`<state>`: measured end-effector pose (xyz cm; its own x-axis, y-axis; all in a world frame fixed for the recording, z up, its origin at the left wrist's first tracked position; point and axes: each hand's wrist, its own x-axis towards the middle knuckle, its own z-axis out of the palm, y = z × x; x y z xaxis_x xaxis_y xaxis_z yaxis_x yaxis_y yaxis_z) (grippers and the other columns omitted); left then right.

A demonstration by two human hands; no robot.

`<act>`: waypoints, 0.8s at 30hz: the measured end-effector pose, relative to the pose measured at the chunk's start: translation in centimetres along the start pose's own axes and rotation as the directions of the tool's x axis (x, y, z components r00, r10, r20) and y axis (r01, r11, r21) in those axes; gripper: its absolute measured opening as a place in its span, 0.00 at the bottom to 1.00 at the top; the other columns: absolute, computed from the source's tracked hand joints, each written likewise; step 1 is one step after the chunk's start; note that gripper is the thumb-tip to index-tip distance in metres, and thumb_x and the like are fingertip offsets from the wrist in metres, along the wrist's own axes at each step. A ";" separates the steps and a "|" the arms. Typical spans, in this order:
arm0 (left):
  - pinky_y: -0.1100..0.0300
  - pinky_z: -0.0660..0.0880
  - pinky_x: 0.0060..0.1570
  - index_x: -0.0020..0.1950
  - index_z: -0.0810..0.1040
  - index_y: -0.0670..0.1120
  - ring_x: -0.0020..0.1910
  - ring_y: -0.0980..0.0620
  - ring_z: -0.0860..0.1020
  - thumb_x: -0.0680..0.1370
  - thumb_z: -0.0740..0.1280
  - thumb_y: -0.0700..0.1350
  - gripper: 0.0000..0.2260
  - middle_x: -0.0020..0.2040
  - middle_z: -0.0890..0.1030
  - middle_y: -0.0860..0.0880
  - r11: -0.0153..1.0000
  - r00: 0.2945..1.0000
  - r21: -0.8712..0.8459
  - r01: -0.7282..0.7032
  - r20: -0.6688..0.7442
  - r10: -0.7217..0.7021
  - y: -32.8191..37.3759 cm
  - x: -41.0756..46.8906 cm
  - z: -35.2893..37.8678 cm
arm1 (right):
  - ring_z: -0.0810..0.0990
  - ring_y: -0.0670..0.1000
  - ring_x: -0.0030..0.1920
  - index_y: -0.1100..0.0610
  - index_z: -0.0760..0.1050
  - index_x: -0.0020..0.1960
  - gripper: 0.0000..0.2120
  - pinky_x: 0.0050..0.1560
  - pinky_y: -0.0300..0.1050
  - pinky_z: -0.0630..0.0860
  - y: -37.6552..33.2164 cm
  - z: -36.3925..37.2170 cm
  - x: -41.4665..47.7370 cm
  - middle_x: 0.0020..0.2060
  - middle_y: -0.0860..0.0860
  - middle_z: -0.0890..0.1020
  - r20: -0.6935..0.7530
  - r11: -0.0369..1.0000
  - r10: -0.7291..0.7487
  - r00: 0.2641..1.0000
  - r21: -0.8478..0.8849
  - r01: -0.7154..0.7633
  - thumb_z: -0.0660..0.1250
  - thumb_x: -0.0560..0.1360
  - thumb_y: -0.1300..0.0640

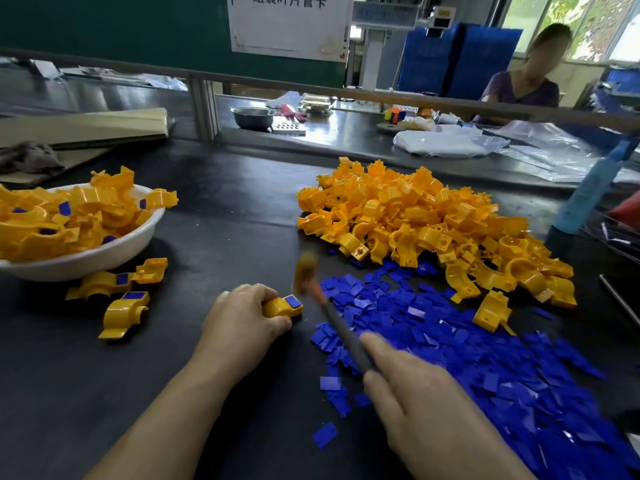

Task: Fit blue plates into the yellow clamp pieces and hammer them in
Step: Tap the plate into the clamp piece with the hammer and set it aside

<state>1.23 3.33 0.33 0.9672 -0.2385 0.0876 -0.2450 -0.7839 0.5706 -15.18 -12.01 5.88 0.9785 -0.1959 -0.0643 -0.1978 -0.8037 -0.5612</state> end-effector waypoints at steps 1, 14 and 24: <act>0.55 0.72 0.54 0.61 0.79 0.54 0.55 0.50 0.73 0.73 0.74 0.52 0.18 0.52 0.77 0.54 1.000 1.000 -0.002 0.001 -0.006 -0.001 0.0 0.0 0.0 | 0.74 0.43 0.55 0.38 0.56 0.70 0.19 0.58 0.43 0.72 -0.1 0.0 0.2 0.57 0.41 0.75 0.058 0.998 0.011 0.998 -0.064 -0.008 0.54 0.81 0.47; 0.56 0.71 0.55 0.62 0.79 0.53 0.56 0.50 0.73 0.73 0.72 0.55 0.18 0.56 0.79 0.52 0.998 0.999 0.052 -0.028 -0.014 0.029 0.0 0.0 0.0 | 0.75 0.43 0.46 0.37 0.58 0.68 0.16 0.49 0.42 0.74 -0.3 0.8 1.5 0.47 0.42 0.75 0.027 0.998 0.004 1.000 -0.063 -0.002 0.53 0.81 0.47; 0.53 0.74 0.56 0.64 0.76 0.54 0.58 0.49 0.74 0.74 0.70 0.56 0.20 0.59 0.78 0.52 0.997 1.000 0.073 0.021 0.007 -0.021 0.0 0.1 -0.3 | 0.76 0.43 0.36 0.38 0.62 0.66 0.18 0.33 0.37 0.69 4.1 -2.5 0.6 0.40 0.43 0.75 -0.256 0.974 0.198 0.946 -0.055 -0.219 0.59 0.79 0.49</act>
<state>1.35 3.42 0.56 0.9717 -0.2256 0.0701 -0.2292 -0.8281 0.5116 -15.58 -16.81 5.61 0.8718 -0.4883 0.0390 -0.4102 -0.7711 -0.4870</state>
